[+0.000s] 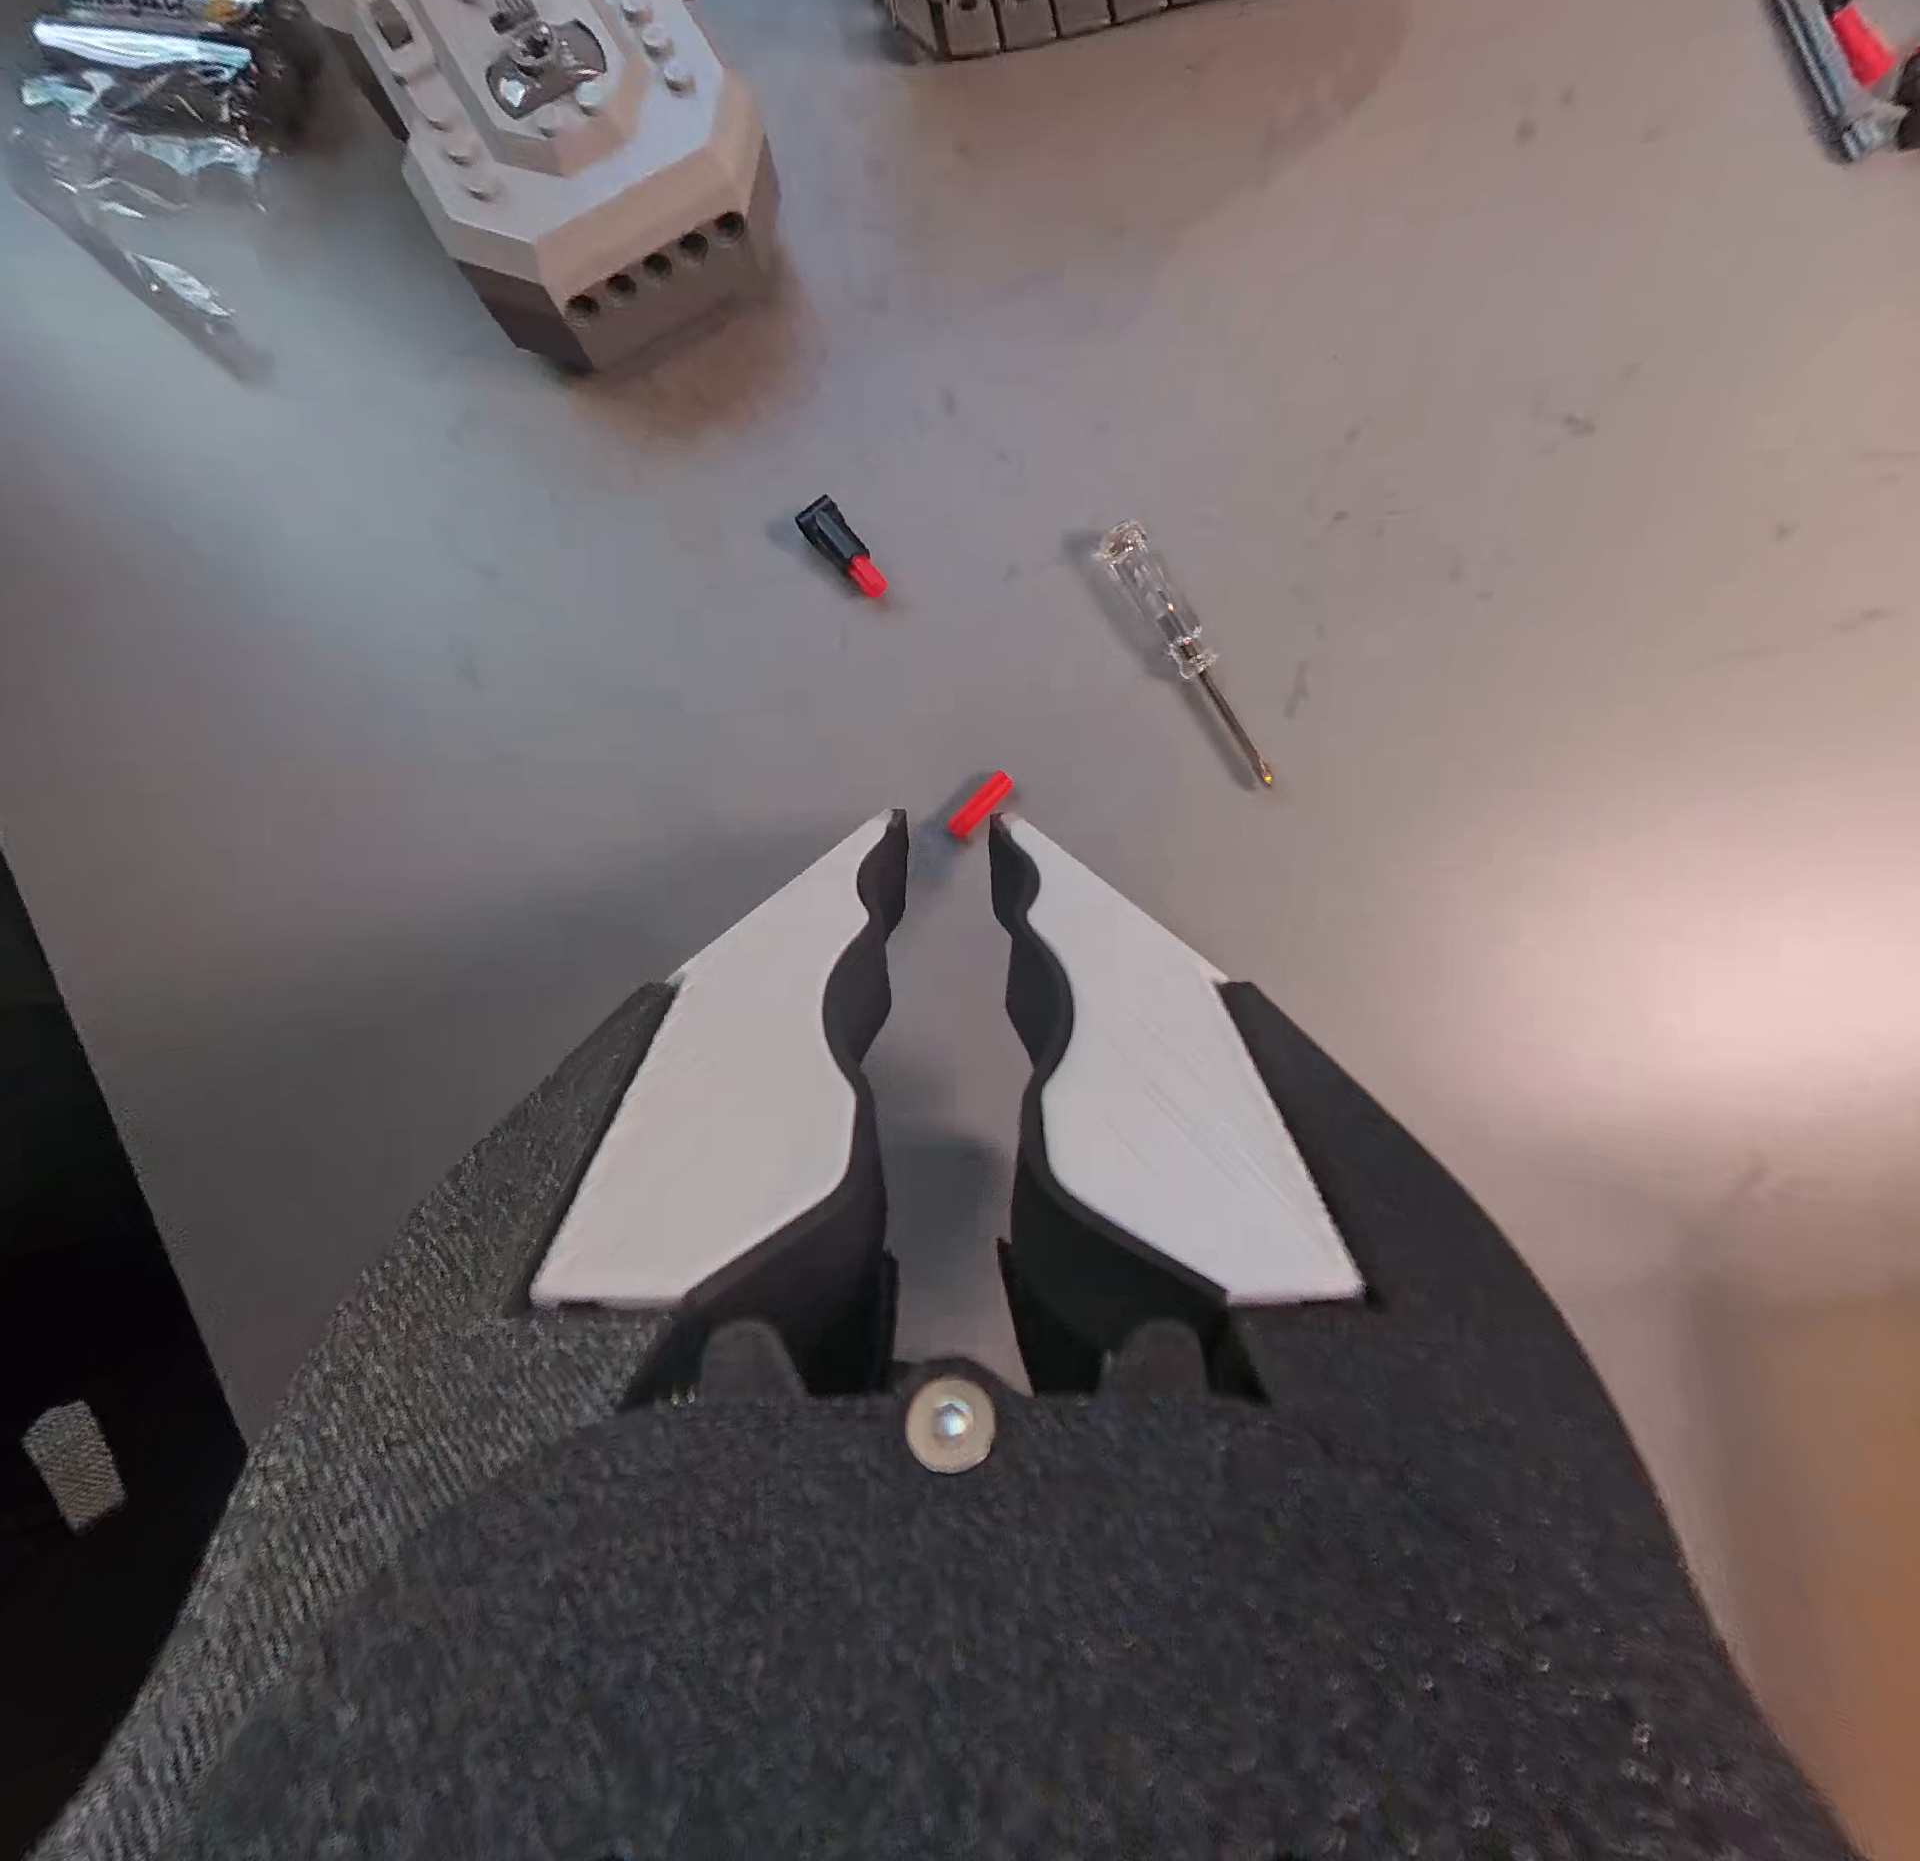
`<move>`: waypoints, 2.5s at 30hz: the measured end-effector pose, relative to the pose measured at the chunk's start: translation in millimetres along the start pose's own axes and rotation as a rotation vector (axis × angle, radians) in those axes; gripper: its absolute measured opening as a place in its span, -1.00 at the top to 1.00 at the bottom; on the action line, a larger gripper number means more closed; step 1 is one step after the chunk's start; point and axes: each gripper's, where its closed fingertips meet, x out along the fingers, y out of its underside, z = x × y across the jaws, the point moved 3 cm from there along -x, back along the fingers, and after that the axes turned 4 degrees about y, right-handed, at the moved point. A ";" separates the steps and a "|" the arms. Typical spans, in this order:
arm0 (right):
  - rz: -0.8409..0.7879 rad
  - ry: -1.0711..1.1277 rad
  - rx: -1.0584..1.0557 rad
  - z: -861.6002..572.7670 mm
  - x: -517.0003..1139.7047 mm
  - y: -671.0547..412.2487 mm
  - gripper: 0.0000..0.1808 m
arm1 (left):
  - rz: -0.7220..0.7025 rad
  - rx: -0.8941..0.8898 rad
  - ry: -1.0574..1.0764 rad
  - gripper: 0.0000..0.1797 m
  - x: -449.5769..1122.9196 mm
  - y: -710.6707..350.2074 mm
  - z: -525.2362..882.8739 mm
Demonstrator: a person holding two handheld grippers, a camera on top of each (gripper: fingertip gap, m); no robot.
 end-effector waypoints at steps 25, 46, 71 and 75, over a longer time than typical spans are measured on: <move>-0.173 0.007 -0.125 17.4 6.6 -35.1 0.97 | 0.099 0.016 -0.004 0.93 8.4 12.3 3.4; -0.327 -0.129 -0.454 96.8 15.7 -115.5 0.97 | 0.244 0.179 0.027 0.93 24.1 28.1 -14.1; -0.279 -0.091 -0.533 110.3 12.7 -109.5 0.98 | 0.288 0.042 0.078 0.94 30.8 35.0 -23.1; -0.336 -0.128 -0.469 113.7 7.2 -111.3 0.99 | 0.222 0.023 0.119 0.94 28.8 30.4 -28.6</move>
